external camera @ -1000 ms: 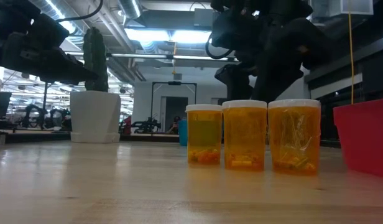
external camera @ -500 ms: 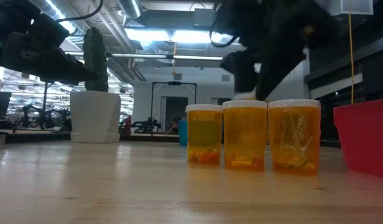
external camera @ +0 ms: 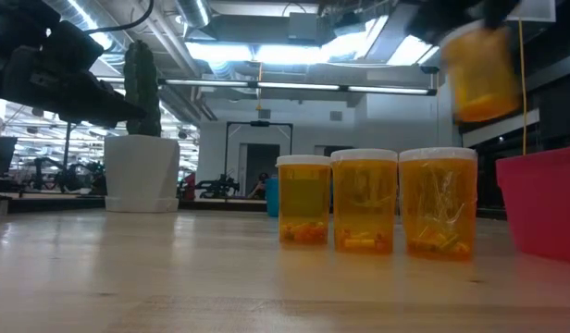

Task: Pick and place medicine bottles into bin by pill shape (circle, oval)
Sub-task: Put the large orange pill bottle into the red bin

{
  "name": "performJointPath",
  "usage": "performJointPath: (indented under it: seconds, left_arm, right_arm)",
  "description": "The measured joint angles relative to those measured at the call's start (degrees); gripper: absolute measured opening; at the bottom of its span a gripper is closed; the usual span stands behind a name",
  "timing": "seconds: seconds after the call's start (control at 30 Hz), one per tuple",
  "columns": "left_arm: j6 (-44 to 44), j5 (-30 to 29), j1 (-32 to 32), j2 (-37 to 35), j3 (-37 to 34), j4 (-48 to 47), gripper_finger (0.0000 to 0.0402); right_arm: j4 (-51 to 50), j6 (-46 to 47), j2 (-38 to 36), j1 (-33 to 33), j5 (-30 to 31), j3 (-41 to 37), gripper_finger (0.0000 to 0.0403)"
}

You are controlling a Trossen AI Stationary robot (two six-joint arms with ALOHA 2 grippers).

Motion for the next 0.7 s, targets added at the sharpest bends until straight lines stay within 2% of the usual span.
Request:
performJointPath:
  seconds: [0.1, 0.4, 0.7]
  left_arm:
    - [0.0, 0.0, 0.0, 0.0, 0.0, 0.0, 0.0000]
    - [0.0, 0.0, 0.0, 0.0, 0.0, 0.0, 0.0000]
    - [0.0, 0.0, 0.0, 0.0, 0.0, 0.0, 0.0000]
  right_arm:
    - [-1.8, 7.9, -0.5, 4.7, 0.5, 0.0, 0.0216]
    - [-2.8, 26.5, 1.3, 17.1, 10.3, -0.1, 0.0216]
    - [-2.9, 29.3, 4.8, 19.0, 14.4, -0.1, 0.0243]
